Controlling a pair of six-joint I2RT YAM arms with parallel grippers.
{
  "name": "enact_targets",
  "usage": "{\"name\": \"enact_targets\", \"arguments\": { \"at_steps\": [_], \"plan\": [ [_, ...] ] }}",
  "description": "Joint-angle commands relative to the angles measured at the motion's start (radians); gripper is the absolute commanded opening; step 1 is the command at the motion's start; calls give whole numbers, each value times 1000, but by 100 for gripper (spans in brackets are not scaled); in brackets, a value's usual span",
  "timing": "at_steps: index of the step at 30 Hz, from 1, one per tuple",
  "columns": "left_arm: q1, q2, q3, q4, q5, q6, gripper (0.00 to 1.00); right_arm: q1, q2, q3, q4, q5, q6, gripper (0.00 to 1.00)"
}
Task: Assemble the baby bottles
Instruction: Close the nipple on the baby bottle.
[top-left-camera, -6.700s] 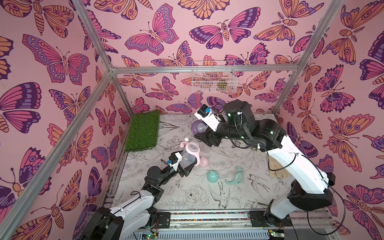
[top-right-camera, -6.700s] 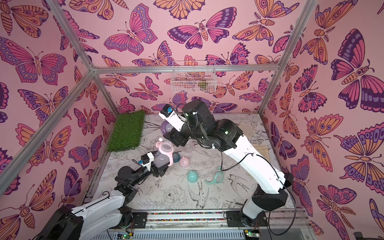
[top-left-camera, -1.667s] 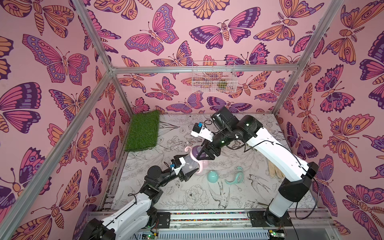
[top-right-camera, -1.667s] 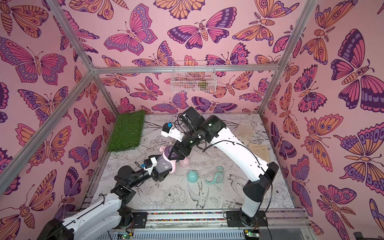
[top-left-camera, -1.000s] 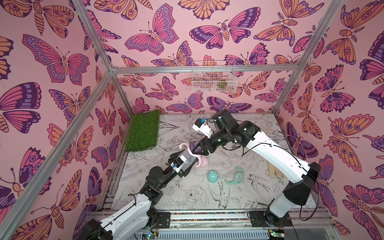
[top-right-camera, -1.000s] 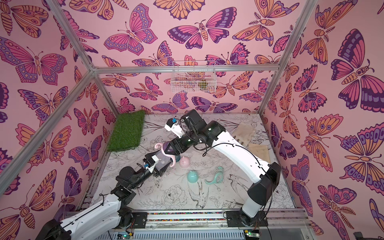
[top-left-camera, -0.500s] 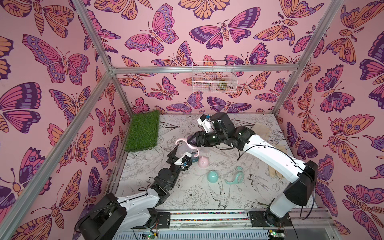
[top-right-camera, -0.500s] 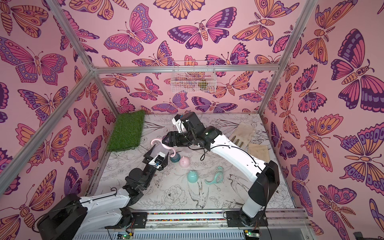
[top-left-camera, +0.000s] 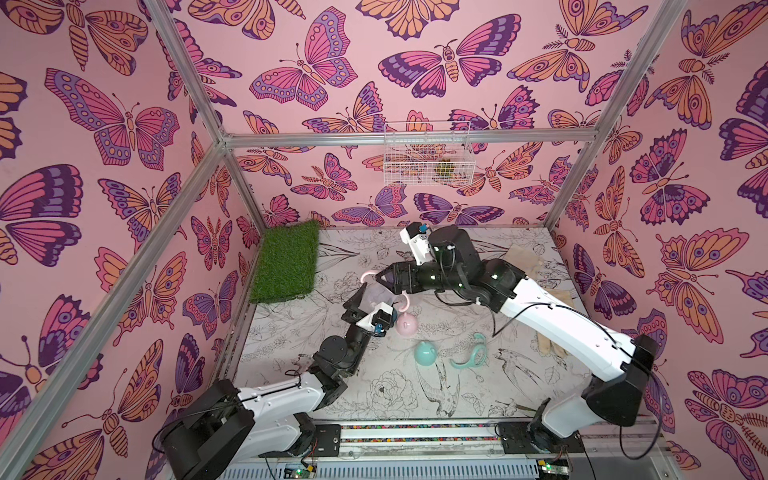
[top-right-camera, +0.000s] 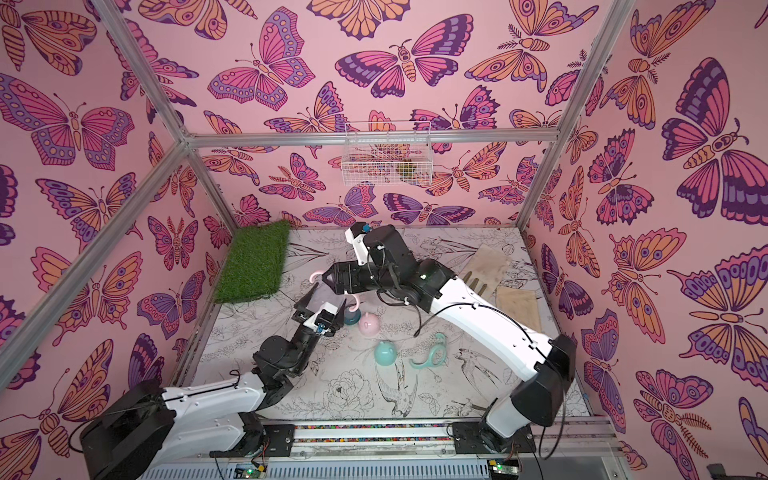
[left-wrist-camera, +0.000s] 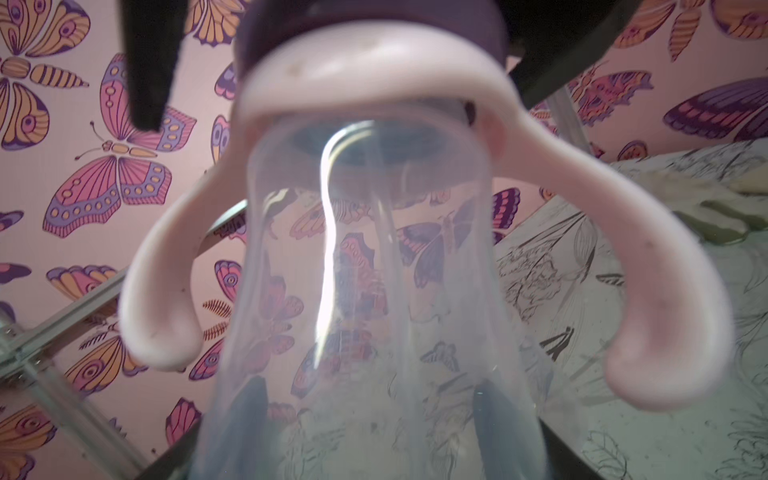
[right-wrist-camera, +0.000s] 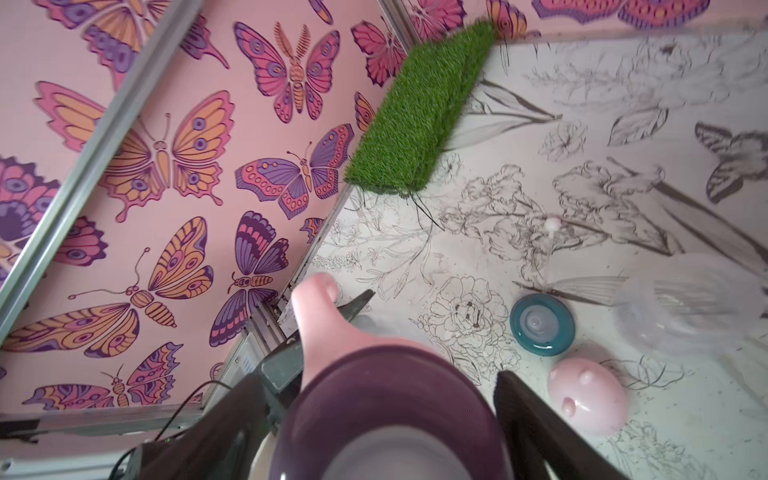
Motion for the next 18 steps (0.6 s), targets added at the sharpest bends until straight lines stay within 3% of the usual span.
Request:
{"name": "enact_targets", "arguments": {
  "at_steps": [1, 6, 11, 15, 18],
  "plan": [
    [13, -59, 40, -95, 137, -119, 0, -33, -91, -14, -23, -38, -149, 92],
    [58, -101, 92, -197, 272, -271, 0, -50, -147, -19, -57, -126, -247, 93],
    [140, -142, 126, -290, 472, -467, 0, -49, -237, -63, -84, -256, -450, 91],
    [223, -164, 135, -272, 671, -643, 0, -57, -292, -101, -95, -203, -572, 91],
    [257, -165, 146, -258, 800, -717, 0, -83, -323, -124, -57, -259, -610, 91]
  ]
}}
